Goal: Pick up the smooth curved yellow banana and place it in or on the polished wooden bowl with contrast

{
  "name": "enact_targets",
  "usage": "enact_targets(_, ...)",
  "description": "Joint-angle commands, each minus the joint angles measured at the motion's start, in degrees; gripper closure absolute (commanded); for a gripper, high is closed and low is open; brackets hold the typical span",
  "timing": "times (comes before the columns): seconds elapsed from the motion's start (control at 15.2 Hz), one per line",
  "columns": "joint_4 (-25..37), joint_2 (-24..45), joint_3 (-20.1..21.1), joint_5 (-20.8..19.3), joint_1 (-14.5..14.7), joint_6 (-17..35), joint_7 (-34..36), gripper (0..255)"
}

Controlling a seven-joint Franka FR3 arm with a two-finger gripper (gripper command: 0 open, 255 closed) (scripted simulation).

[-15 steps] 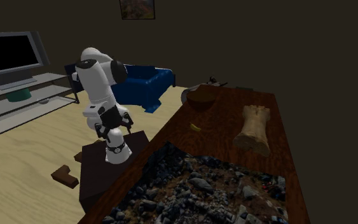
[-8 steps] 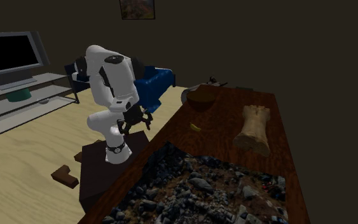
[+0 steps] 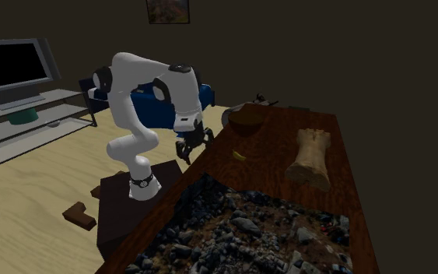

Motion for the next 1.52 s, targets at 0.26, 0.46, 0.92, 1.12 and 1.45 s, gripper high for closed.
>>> enact_targets(0.26, 9.4, 8.7, 6.0, -1.5, 2.2, -0.1, 5.2, 0)
enact_targets(0.46, 14.8, 13.7, 9.0, -3.2, 3.3, -0.4, 8.1, 0)
enact_targets(0.92, 20.4, 21.0, 12.8, -6.5, 5.3, 0.9, 12.2, 0)
enact_targets(1.12, 18.2, 21.0, 12.9, -6.5, 5.4, 3.2, 12.2, 0)
enact_targets(1.45, 17.1, 21.1, 12.9, -6.5, 5.5, 4.4, 12.2, 0)
